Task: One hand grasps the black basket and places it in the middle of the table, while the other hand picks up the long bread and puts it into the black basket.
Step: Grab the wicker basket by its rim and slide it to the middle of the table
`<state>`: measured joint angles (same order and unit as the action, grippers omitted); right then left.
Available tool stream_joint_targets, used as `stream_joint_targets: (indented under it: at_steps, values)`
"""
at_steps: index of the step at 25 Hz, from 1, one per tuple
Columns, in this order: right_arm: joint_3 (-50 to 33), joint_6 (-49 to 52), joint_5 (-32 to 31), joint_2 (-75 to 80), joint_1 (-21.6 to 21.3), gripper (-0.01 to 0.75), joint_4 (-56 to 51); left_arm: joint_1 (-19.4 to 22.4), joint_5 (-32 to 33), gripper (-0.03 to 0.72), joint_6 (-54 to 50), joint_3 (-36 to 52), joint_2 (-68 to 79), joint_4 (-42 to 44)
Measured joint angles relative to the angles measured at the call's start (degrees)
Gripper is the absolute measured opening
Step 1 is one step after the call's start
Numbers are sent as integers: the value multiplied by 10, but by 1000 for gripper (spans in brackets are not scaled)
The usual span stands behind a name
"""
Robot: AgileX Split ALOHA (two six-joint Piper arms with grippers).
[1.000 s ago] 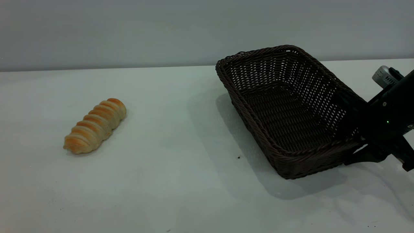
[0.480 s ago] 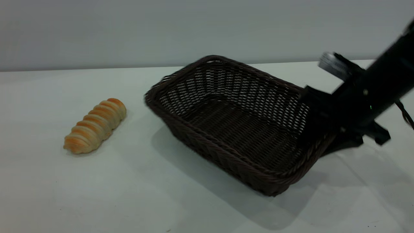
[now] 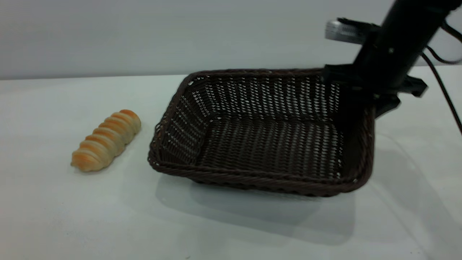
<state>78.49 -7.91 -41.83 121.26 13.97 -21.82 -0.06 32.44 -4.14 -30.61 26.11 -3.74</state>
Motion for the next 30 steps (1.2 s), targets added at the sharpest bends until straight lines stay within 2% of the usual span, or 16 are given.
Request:
stream_joint_targets:
  at_steps: [7,12,25,30]
  values:
    - [81,-12,-39,72,46,256,-4,0,8,526,0,0,0,0]
    - [123,-28,-53,117,64,255,-20,0,12,526,0,0,0,0]
    - [138,-90,-51,130,66,254,-47,0,23,526,0,0,0,0]
    - [138,-96,-49,130,66,323,-41,0,28,526,0,0,0,0]
